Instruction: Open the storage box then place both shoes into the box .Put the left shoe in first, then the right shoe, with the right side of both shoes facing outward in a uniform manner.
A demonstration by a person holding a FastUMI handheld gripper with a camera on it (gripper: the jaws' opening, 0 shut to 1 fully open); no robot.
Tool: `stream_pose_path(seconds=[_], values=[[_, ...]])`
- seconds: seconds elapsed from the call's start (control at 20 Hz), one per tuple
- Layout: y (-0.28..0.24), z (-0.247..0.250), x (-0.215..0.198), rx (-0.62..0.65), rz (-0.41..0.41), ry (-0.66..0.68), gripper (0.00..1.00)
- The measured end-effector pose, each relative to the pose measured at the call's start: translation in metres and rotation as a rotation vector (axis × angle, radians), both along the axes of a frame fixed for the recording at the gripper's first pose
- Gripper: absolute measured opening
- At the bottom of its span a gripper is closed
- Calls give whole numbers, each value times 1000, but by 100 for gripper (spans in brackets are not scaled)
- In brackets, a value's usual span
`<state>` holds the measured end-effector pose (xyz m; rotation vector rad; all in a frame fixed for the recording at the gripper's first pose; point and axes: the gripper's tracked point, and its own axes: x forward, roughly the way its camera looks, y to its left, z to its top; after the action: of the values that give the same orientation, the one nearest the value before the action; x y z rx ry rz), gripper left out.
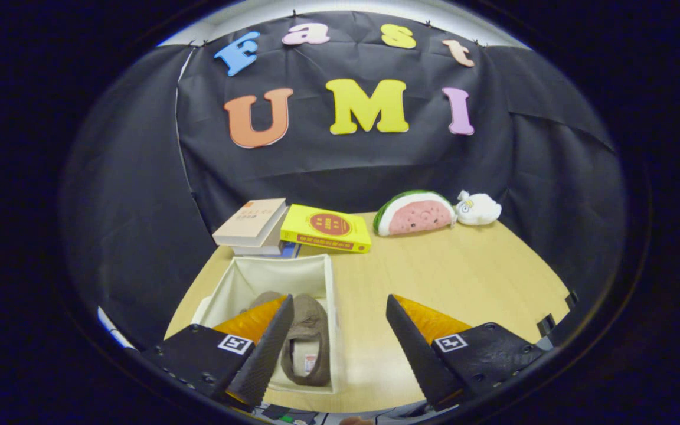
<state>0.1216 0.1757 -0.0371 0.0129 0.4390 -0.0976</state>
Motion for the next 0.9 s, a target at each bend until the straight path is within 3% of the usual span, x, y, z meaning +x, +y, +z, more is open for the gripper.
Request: stream_pose_path(seconds=[0.25, 0.4, 0.6, 0.75, 0.9], values=[[-31, 43, -21, -34, -7, -168, 96], [-59, 70, -34, -72, -53, -287, 96], [-74, 93, -54, -82, -30, -394, 96], [-77, 97, -64, -87, 25, -424, 96], [-92, 100, -73, -78, 10, -435, 96]])
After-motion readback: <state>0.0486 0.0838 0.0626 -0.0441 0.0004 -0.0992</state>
